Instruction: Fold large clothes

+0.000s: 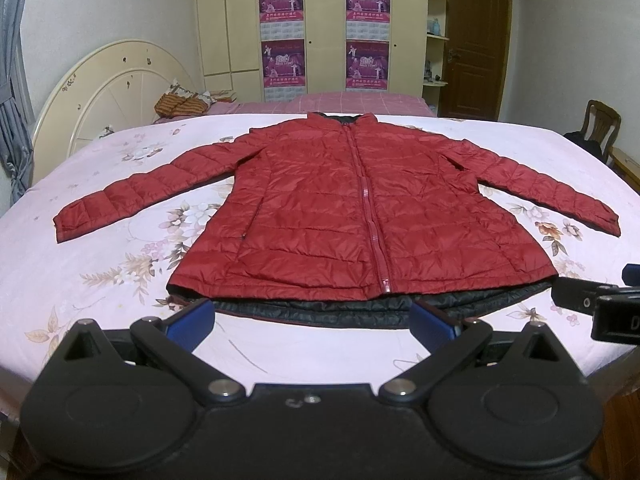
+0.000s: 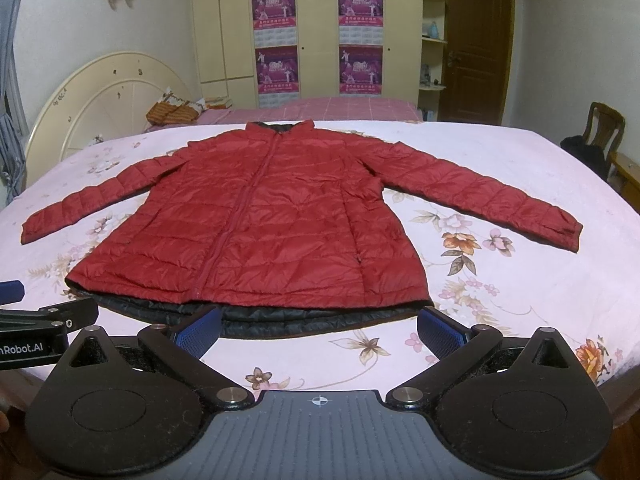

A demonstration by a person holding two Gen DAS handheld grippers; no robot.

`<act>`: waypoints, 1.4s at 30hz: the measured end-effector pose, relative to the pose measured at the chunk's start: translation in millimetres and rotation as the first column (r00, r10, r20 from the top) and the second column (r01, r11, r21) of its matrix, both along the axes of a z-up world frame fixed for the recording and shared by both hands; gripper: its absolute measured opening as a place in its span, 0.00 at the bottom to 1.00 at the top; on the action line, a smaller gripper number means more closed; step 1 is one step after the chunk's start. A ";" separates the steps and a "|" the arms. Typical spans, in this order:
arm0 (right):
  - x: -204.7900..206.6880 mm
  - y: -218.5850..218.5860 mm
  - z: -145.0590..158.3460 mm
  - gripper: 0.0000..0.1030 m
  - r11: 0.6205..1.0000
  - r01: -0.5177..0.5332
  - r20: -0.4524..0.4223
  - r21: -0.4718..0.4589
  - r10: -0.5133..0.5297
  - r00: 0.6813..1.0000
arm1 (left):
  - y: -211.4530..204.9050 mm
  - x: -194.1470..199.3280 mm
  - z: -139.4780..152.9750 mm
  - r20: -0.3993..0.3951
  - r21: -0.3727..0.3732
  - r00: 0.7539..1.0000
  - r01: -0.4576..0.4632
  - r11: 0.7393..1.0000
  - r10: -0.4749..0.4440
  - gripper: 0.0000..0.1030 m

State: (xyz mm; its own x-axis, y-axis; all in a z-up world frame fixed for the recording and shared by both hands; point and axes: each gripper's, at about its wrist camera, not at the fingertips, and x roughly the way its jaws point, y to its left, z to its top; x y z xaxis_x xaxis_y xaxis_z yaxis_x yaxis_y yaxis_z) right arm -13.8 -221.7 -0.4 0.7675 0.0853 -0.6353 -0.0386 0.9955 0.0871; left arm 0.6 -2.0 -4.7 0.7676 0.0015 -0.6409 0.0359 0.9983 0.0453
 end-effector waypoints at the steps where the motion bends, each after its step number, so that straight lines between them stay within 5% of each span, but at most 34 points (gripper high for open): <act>1: 0.0 0.1 0.0 1.00 1.000 0.000 0.000 0.000 0.000 1.000 | -0.2 -0.1 -0.8 0.000 -0.001 1.000 -0.001 1.000 0.001 1.00; 42: 2.0 3.5 2.1 1.00 1.000 -0.007 0.000 -0.004 0.007 1.000 | 4.9 -0.5 -2.2 -0.002 -0.004 1.000 -0.003 1.000 0.003 1.00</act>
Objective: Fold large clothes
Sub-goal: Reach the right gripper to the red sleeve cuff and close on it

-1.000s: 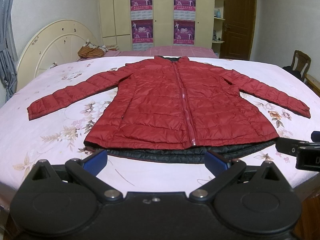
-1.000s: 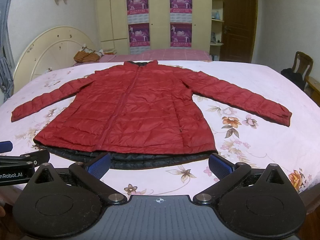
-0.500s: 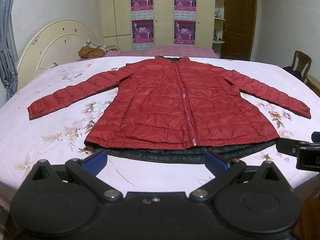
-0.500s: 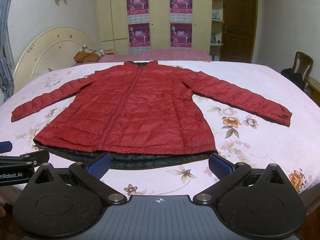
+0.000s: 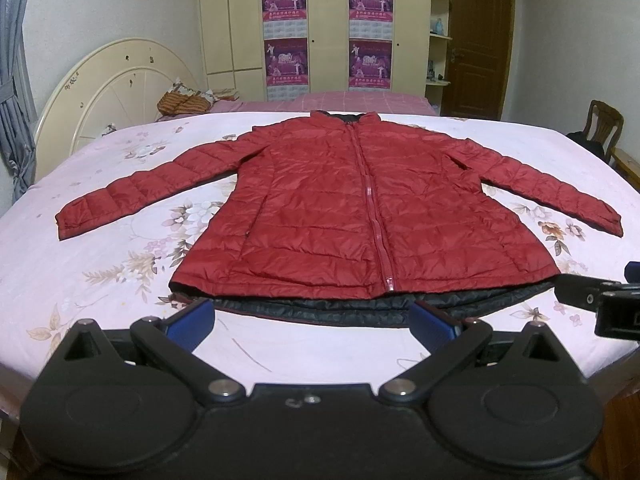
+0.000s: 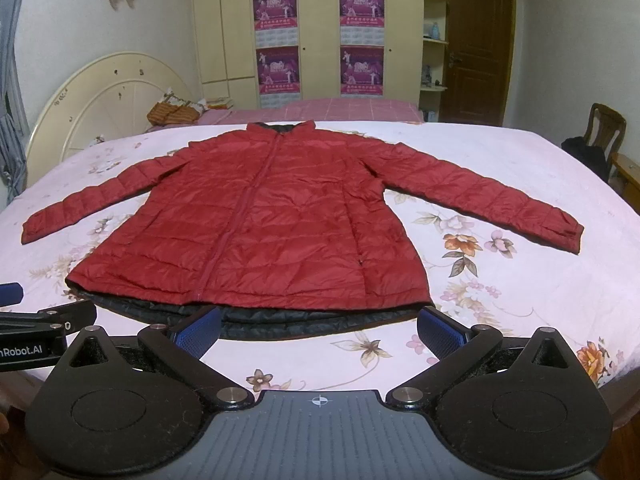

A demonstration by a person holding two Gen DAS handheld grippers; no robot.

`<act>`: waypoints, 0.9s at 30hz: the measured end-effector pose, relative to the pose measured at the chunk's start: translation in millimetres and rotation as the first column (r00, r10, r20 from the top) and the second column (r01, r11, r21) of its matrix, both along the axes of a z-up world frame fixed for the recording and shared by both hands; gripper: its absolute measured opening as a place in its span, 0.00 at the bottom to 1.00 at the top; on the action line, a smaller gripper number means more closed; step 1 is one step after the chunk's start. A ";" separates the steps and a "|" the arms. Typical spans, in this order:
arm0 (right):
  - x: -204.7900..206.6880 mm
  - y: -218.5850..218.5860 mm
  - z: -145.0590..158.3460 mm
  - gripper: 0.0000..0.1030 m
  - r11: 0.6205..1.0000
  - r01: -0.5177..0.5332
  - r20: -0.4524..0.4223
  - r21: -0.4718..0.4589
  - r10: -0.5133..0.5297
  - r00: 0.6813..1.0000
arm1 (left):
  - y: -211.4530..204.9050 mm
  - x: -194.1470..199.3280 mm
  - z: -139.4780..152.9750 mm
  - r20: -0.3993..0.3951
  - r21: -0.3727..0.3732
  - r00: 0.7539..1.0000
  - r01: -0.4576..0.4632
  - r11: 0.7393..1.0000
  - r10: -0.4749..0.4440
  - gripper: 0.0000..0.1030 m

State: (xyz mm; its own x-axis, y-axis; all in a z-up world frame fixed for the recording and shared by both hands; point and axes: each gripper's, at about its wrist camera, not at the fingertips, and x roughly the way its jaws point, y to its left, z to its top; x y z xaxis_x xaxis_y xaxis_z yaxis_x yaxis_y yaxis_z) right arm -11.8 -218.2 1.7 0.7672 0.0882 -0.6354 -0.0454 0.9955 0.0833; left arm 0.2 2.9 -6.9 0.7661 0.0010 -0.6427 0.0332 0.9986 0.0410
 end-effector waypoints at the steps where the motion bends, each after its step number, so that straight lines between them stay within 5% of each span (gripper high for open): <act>1: 0.1 0.4 0.0 1.00 1.000 0.000 0.001 0.000 0.000 1.000 | 0.2 0.1 0.2 0.000 0.001 1.000 0.000 1.000 0.000 1.00; 14: 8.5 -5.2 -2.6 1.00 1.000 0.005 0.000 0.002 -0.005 1.000 | 0.2 7.5 1.5 0.008 0.012 1.000 0.012 1.000 -0.012 1.00; 27: 84.6 -29.5 -0.1 1.00 0.995 0.092 0.043 0.043 -0.094 0.995 | -5.1 97.3 7.1 0.046 0.010 0.999 0.026 1.000 -0.027 1.00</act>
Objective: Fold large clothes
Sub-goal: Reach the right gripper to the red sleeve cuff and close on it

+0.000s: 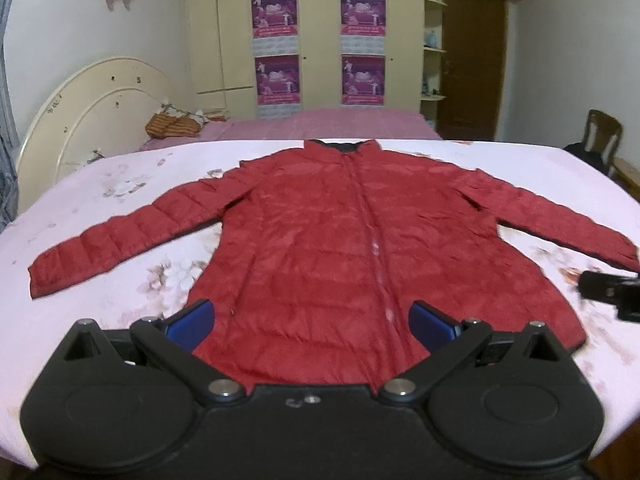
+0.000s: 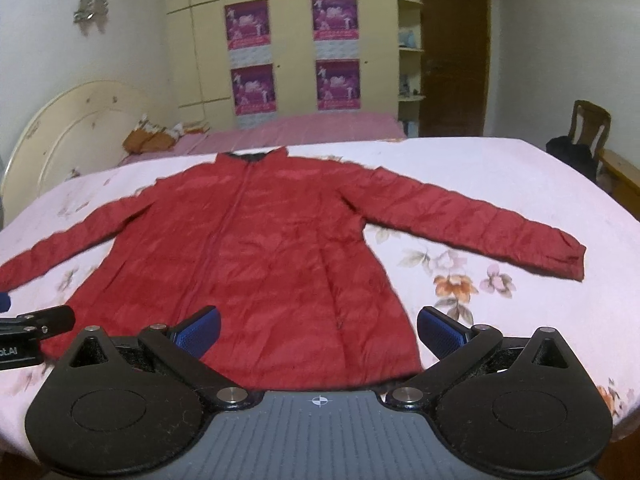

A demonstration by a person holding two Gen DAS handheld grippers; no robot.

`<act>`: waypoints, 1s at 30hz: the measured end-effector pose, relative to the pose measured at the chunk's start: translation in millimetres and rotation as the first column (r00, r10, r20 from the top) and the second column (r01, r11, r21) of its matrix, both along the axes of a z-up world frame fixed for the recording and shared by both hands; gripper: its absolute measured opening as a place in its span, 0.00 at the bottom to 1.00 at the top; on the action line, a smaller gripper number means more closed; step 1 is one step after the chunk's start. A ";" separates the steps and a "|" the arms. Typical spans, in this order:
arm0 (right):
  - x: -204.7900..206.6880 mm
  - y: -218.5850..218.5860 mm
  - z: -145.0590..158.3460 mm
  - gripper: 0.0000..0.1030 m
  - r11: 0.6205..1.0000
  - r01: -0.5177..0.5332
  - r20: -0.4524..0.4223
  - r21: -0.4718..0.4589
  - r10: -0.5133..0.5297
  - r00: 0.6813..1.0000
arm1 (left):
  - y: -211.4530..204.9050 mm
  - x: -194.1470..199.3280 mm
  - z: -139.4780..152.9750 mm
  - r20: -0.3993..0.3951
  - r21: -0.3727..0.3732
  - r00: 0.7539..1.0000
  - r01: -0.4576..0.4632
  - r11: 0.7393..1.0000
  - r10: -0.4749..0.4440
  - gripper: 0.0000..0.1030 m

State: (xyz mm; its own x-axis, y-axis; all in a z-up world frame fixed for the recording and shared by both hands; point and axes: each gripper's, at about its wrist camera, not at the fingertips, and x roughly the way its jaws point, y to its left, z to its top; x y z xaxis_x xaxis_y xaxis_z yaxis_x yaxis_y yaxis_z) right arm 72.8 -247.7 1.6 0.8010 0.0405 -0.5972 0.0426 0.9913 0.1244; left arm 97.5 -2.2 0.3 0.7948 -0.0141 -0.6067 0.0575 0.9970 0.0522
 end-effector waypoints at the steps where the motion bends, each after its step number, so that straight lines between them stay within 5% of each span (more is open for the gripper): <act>1: 6.9 -3.5 -0.7 1.00 1.000 0.007 0.001 0.007 -0.007 1.000 | 0.4 9.4 -1.6 -0.007 -0.014 1.000 0.014 1.000 -0.014 1.00; 11: 77.4 -51.8 -17.2 1.00 0.981 0.187 0.016 0.054 -0.188 0.982 | 7.4 87.6 -26.4 -0.073 -0.091 0.991 0.107 0.990 -0.114 1.00; 23: 105.9 -148.0 -48.1 0.99 0.895 0.423 -0.004 0.142 -0.426 0.905 | -16.6 144.3 -51.8 -0.053 -0.022 0.994 0.098 0.995 -0.099 0.89; 24: 107.7 -158.6 -52.3 0.77 0.885 0.438 -0.011 0.158 -0.442 0.897 | -20.0 149.6 -52.1 -0.049 -0.024 0.994 0.093 0.995 -0.094 0.89; 26: 113.4 -184.1 -64.3 0.52 0.850 0.483 -0.056 0.210 -0.483 0.874 | -27.4 162.8 -53.0 -0.052 -0.029 0.995 0.087 0.996 -0.089 0.89; 30: 118.1 -222.0 -85.4 0.52 0.788 0.538 -0.099 0.299 -0.535 0.839 | -46.4 188.0 -55.7 -0.046 -0.019 0.995 0.092 0.996 -0.093 0.93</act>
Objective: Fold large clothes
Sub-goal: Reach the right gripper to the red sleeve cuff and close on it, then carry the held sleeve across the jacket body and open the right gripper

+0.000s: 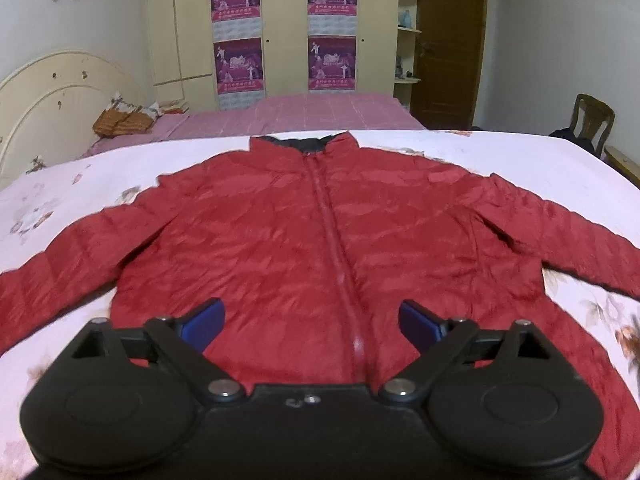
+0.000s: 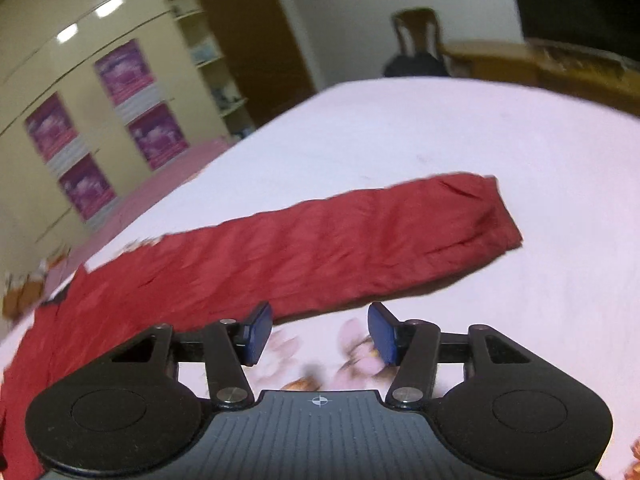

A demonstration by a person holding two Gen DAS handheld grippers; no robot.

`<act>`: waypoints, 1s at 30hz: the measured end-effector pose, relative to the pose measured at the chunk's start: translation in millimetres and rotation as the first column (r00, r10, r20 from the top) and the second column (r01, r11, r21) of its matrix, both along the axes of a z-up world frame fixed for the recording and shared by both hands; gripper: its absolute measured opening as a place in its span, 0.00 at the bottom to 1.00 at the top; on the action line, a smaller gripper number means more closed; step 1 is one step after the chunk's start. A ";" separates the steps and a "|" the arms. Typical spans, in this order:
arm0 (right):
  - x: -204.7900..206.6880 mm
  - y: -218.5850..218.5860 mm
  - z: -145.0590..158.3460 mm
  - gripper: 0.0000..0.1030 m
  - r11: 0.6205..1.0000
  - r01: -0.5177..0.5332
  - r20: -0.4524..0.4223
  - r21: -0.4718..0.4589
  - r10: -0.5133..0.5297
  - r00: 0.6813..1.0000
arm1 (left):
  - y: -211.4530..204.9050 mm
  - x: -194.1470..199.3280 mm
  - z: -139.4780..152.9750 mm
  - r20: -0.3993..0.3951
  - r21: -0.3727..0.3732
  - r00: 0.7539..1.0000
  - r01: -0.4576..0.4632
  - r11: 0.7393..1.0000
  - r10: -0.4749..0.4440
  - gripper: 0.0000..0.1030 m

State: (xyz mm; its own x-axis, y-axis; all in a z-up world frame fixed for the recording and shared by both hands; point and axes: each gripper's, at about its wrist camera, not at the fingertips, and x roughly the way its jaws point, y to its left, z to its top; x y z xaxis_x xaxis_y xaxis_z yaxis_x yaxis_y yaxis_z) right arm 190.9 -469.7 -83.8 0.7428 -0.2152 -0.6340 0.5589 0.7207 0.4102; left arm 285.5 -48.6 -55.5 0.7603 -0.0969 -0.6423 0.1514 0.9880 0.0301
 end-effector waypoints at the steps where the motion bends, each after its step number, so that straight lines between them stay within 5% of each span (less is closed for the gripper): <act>1: -0.1 -9.5 -6.2 0.52 0.999 0.017 0.008 0.031 -0.018 1.000 | -4.0 5.7 -1.7 -0.004 -0.001 1.000 0.002 1.000 -0.002 0.94; 7: -5.1 -53.1 -34.6 0.52 0.976 0.118 0.045 0.183 -0.128 0.991 | -24.3 29.6 -14.0 -0.042 -0.004 0.999 0.014 1.000 -0.014 0.94; 12: -8.6 -68.0 -35.3 0.51 0.966 0.163 0.092 0.200 -0.184 0.979 | -31.7 44.3 -24.3 -0.067 0.007 0.998 0.016 1.000 -0.016 0.94; 15: -7.9 -79.0 -36.1 0.23 0.964 0.199 0.058 0.176 -0.212 0.976 | -29.5 57.4 -27.7 -0.095 0.009 0.995 0.005 1.000 -0.004 0.93; 19: 1.7 -76.0 -18.5 0.10 0.979 0.194 0.029 0.058 -0.196 0.980 | -21.2 74.5 -28.2 -0.162 0.024 0.987 0.010 1.000 -0.006 0.91; 26: 54.2 -14.0 36.1 0.04 0.976 -0.033 0.095 -0.216 0.054 0.994 | 28.6 81.4 -15.0 -0.169 -0.055 0.983 -0.081 0.995 0.070 0.87; 30: 87.4 63.9 57.9 0.04 0.920 -0.244 0.115 -0.307 0.290 0.950 | 61.5 87.1 -8.0 -0.159 -0.066 0.981 -0.124 0.990 0.112 0.86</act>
